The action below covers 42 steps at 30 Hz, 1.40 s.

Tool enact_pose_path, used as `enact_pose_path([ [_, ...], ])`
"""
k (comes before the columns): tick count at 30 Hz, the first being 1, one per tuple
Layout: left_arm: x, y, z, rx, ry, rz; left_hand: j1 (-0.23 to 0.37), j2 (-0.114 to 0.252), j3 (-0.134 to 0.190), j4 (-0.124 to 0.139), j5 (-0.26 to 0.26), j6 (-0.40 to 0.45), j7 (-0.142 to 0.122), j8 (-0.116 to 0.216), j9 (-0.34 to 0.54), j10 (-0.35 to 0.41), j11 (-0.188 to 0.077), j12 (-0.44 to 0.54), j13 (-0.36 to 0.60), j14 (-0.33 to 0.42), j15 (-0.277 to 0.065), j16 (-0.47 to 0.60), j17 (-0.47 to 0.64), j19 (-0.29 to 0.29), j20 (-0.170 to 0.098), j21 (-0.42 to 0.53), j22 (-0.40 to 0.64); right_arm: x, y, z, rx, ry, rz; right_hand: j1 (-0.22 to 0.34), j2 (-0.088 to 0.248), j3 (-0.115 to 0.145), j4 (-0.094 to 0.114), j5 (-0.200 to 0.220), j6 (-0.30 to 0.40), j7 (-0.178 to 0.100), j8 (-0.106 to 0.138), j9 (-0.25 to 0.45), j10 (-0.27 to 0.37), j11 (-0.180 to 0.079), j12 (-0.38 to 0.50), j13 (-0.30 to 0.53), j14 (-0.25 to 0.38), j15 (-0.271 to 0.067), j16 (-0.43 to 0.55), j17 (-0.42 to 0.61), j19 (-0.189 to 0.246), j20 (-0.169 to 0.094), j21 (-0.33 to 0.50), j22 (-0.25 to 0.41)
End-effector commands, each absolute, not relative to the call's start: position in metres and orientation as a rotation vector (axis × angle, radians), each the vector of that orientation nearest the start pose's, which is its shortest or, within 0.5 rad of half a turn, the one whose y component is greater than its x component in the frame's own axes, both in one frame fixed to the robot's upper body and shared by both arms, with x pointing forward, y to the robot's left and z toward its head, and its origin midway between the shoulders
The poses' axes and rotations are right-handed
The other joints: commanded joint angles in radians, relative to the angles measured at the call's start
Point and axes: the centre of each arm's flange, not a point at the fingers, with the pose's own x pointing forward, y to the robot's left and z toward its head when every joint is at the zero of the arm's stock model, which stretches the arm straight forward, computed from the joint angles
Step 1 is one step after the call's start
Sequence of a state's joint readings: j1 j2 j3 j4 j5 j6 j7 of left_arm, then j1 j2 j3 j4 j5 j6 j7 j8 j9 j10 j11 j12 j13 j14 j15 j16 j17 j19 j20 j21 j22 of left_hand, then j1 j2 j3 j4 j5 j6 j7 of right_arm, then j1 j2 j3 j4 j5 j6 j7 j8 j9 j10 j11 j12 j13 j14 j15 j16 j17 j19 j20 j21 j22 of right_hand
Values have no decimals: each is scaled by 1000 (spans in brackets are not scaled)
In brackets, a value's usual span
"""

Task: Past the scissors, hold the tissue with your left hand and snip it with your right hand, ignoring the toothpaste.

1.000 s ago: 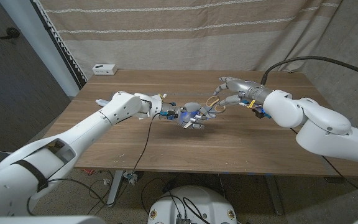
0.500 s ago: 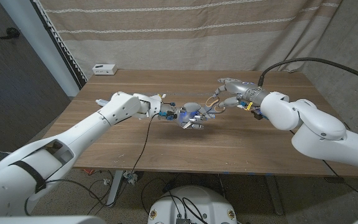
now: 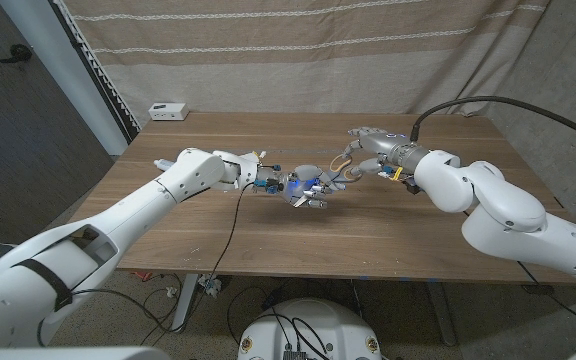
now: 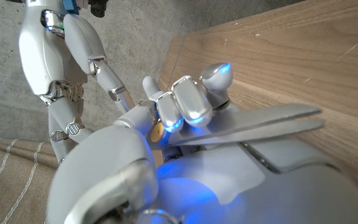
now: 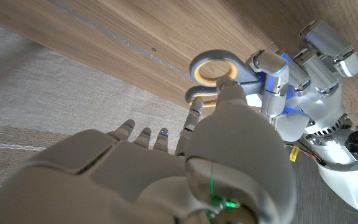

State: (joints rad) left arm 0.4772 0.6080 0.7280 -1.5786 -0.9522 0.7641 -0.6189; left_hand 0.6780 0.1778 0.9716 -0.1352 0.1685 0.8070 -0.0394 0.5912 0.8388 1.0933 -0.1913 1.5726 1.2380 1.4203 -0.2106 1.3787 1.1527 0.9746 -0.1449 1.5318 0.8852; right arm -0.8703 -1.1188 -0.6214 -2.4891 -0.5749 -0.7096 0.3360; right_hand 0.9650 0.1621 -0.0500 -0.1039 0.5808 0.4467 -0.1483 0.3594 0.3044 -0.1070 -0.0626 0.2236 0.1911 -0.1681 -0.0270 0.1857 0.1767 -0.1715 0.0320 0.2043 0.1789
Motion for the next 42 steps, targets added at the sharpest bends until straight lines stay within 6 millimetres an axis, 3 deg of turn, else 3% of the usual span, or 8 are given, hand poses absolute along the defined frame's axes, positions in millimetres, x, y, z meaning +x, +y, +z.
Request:
enact_pose_path([
  [1,583,93,-22,170,247,-1203,13,-2,-6,-2,6,14,-1,0,-9,0,-4,3,4,-6,1,-9,-2,-9,-67,-5,-13,454,-177,29,-1623,-467,100,14,-2,-1,-7,5,12,0,6,3,3,-3,8,2,-114,-25,7,3,-19,-10,7,2],
  [27,581,94,-21,221,217,-1224,13,-5,-7,-8,7,25,2,-11,-43,-12,-4,1,3,-4,0,-32,-8,-19,-66,9,-56,453,-175,34,-1670,-473,109,36,-8,-6,-10,9,66,-1,35,11,45,-14,21,2,-84,-34,8,3,7,-12,9,2],
  [35,582,95,-23,226,216,-1216,14,-6,-5,-9,6,22,1,-10,-42,-17,-3,0,3,-5,0,-36,-6,-17,-66,19,-54,450,-172,36,-1689,-474,125,33,-19,-15,-9,11,90,7,48,12,56,-4,24,1,-80,-29,7,4,8,-3,6,2],
  [42,580,95,-23,232,213,-1218,15,-5,-4,-9,6,19,3,-9,-41,-18,-3,0,3,-4,0,-41,-6,-20,-66,19,-62,451,-169,38,-1710,-472,135,28,-25,-25,-4,13,113,-3,55,8,77,-29,29,1,-75,-26,7,4,9,1,4,2],
])
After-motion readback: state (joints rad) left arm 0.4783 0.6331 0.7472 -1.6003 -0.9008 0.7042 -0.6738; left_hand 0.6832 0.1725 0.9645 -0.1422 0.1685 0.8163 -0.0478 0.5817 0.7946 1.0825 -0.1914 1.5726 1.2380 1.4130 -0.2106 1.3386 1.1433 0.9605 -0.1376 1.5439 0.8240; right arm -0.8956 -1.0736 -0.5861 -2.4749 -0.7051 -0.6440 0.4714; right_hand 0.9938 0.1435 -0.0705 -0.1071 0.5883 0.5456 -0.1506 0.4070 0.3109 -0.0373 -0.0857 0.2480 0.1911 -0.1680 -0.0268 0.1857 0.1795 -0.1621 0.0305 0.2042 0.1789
